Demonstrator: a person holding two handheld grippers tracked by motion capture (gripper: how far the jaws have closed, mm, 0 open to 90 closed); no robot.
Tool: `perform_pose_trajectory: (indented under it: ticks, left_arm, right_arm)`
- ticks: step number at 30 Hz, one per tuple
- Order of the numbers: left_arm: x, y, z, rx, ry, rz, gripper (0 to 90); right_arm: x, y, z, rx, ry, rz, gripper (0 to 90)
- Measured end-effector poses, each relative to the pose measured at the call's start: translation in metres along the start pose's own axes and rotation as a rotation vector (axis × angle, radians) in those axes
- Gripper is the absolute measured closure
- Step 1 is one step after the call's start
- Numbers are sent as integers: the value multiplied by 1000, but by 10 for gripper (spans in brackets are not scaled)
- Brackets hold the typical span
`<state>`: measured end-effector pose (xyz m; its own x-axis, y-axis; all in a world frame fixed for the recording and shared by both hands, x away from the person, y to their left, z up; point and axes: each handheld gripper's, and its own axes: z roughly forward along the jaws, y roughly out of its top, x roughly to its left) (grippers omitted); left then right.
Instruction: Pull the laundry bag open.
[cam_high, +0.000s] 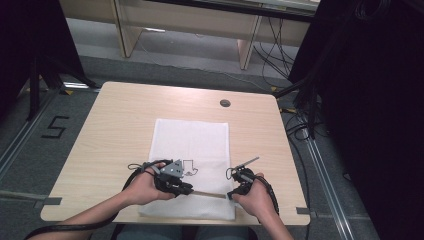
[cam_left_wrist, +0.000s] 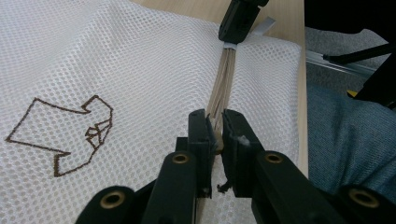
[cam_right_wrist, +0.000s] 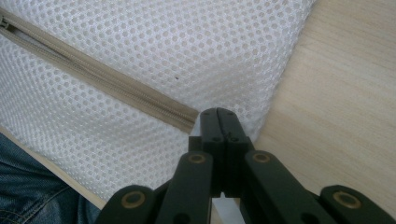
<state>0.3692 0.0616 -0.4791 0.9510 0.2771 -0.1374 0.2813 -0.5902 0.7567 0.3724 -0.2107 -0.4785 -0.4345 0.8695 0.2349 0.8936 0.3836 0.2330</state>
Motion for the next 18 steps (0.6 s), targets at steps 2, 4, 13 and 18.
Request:
perform_pose_trajectory:
  ticks: [2,4,13,18]
  left_arm:
    - [1,-1,1,1,-2,2,817]
    - [1,-2,1,7,-1,-4,816]
    - [4,-6,6,19,-5,2,816]
    - [3,-7,7,34,-13,5,817]
  right_arm:
    - [-2,-1,-1,16,-8,-33,900]
    - [0,0,0,0,-2,-1,900]
    - [1,0,0,1,-7,6,900]
    - [2,0,1,-13,-17,11,900]
